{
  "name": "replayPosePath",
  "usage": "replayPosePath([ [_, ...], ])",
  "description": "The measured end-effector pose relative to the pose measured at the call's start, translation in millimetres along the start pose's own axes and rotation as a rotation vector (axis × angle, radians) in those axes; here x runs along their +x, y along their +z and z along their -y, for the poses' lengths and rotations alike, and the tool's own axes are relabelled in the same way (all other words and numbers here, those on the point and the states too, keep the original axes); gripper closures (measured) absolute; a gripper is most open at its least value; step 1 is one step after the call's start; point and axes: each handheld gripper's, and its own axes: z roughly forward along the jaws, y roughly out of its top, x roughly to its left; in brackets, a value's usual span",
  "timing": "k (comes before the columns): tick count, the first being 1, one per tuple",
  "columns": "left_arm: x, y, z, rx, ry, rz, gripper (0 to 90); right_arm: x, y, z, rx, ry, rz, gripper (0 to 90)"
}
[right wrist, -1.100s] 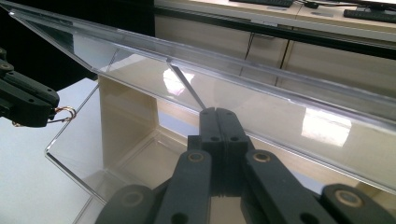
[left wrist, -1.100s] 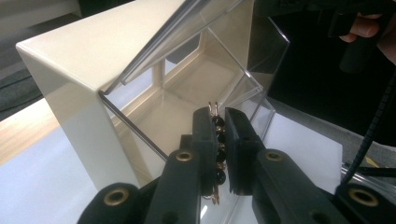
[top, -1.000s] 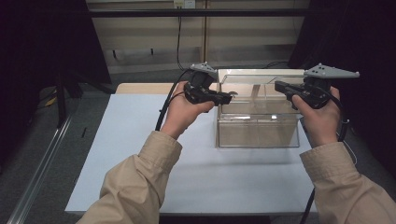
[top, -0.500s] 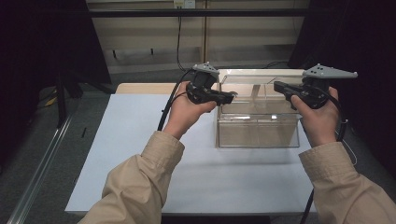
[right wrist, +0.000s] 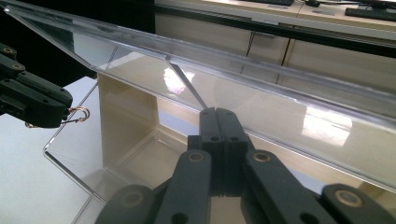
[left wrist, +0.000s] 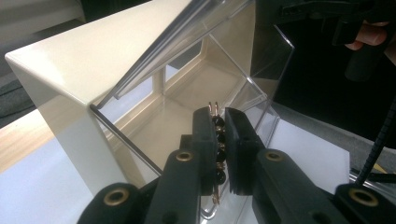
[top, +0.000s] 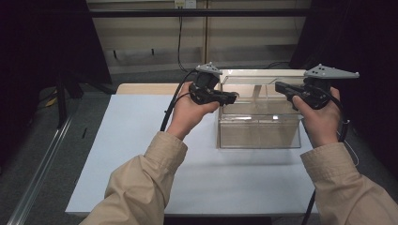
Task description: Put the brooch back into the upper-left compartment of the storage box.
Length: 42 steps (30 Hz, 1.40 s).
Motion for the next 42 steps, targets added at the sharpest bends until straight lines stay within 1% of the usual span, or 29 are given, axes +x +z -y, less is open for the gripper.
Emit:
replayPosePath([
  [5,0.2,1.7,0.3,0.003,0.005,-0.007,83.8,0.0,0.1,0.0,0.001,0.0,-0.001,90.0],
  [14,-0.1,6.0,1.1,-0.005,0.009,-0.001,83.8,0.4,1.2,0.7,0.002,0.001,-0.002,90.0],
  [16,0.3,7.1,1.3,-0.003,0.01,-0.007,83.6,0.4,1.5,0.7,0.002,0.0,-0.003,90.0],
  [18,0.6,9.0,2.0,-0.003,0.017,-0.005,83.0,0.4,1.8,0.9,0.003,-0.001,-0.005,90.0],
  [20,0.8,10.6,3.1,-0.013,0.012,-0.005,79.4,0.4,2.3,1.2,0.004,-0.001,-0.005,90.0],
  [21,0.8,10.8,3.1,-0.008,0.015,-0.014,75.0,0.3,2.6,1.5,0.006,-0.001,-0.006,90.0],
  [22,0.9,10.8,3.1,-0.008,0.017,-0.022,72.7,0.4,2.8,1.8,0.008,0.001,-0.007,90.0],
  [23,1.0,10.6,3.2,-0.013,0.012,-0.02,70.7,0.3,3.1,2.2,0.008,0.0,-0.007,90.0],
  [25,1.5,8.5,2.9,-0.014,0.014,-0.018,70.7,-0.1,3.3,3.2,0.012,0.0,-0.007,90.0],
  [28,1.1,5.4,3.5,-0.018,0.007,-0.009,68.1,-0.7,3.6,4.8,0.013,0.003,-0.008,90.0],
  [34,-2.2,-2.7,5.7,-0.012,0.01,0.008,63.5,-1.4,1.8,6.9,0.02,0.007,-0.009,90.0],
  [37,-4.3,-6.2,7.8,-0.009,0.01,0.009,60.1,-0.9,-0.7,7.7,0.021,0.006,-0.013,90.0],
  [38,-4.9,-6.8,8.9,-0.013,0.008,0.012,58.0,-0.8,-1.9,8.0,0.018,0.006,-0.015,90.0],
  [41,-6.2,-9.5,11.9,-0.002,0.006,0.008,52.2,0.0,-5.8,9.5,0.012,0.008,-0.021,90.0],
  [42,-6.2,-10.3,13.0,-0.006,0.009,0.014,52.1,0.1,-7.0,10.4,0.013,0.007,-0.022,90.0],
])
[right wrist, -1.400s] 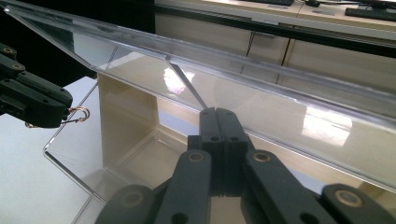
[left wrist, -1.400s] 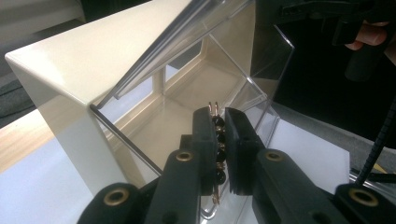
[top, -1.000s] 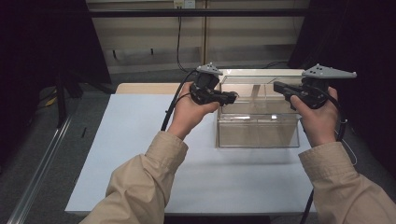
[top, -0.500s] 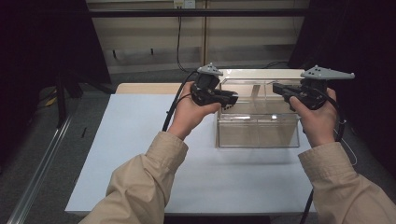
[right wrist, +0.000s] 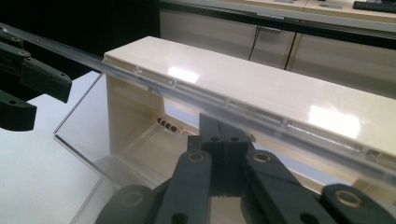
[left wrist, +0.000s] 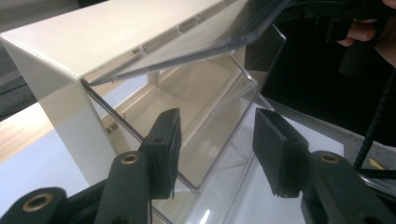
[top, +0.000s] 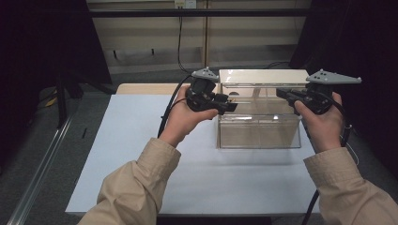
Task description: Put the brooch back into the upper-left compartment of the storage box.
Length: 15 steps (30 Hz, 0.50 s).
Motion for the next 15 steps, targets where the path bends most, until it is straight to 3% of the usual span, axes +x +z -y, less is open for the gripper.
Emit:
replayPosePath([
  [15,0.5,-13.3,13.8,0.013,-0.002,-0.011,37.1,1.0,-10.9,7.0,-0.014,0.016,-0.019,90.0],
])
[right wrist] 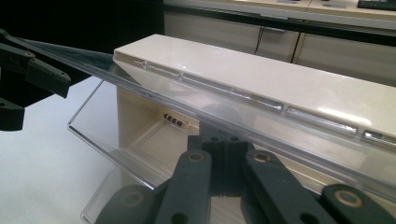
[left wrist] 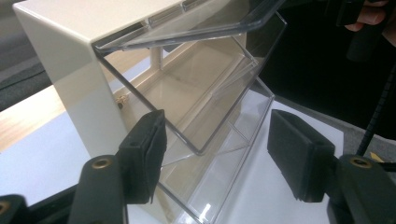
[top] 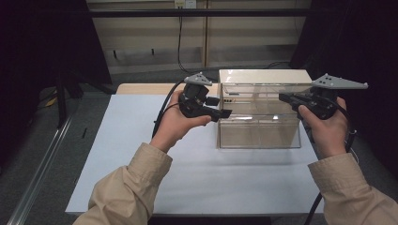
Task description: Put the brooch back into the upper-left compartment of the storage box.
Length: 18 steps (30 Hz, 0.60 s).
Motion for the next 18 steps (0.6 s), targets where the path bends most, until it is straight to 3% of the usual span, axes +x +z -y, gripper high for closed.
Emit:
replayPosePath([
  [18,5.5,-11.1,14.1,-0.006,-0.02,-0.004,23.2,5.5,-8.0,4.1,0.01,-0.012,-0.008,90.0],
])
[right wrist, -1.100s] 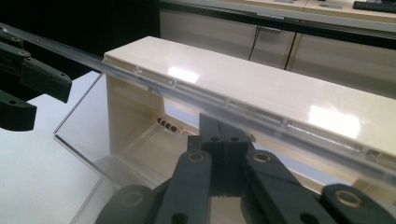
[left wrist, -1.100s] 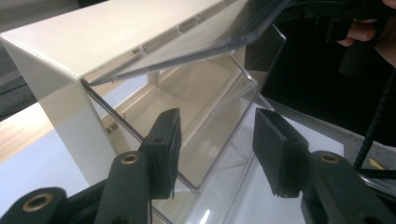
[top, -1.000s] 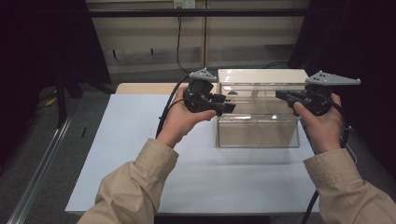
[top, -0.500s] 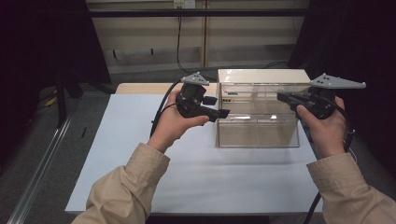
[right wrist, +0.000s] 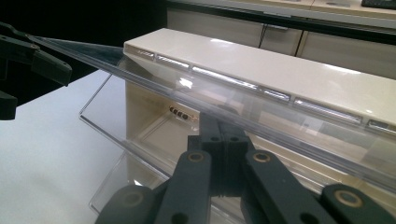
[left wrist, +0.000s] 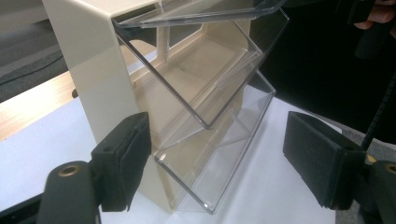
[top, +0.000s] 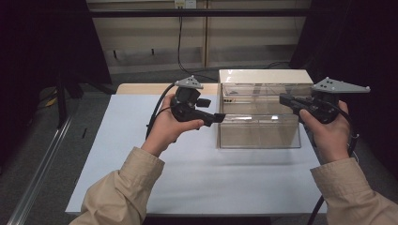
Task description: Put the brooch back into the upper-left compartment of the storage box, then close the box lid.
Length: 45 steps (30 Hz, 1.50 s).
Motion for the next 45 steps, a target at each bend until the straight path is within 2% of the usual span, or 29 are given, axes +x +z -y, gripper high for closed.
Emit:
replayPosePath([
  [8,-1.7,-0.7,4.4,0.004,0.014,0.002,19.6,2.7,-5.4,4.7,0.002,-0.007,-0.007,90.0],
  [16,0.3,-6.2,12.6,0.009,0.01,-0.006,15.1,5.4,-7.1,9.8,0.014,-0.009,-0.015,90.0],
  [27,9.1,-18.1,27.4,0.005,0.004,-0.023,11.5,4.2,-8.0,17.0,0.019,-0.004,-0.022,90.0],
  [35,17.1,-26.0,39.4,0.007,-0.006,-0.018,8.7,3.3,-7.4,20.6,0.017,0.003,-0.022,90.0],
  [45,21.2,-34.1,50.8,0.029,0.006,-0.019,7.8,3.9,-6.2,23.6,0.02,0.005,-0.022,90.0],
])
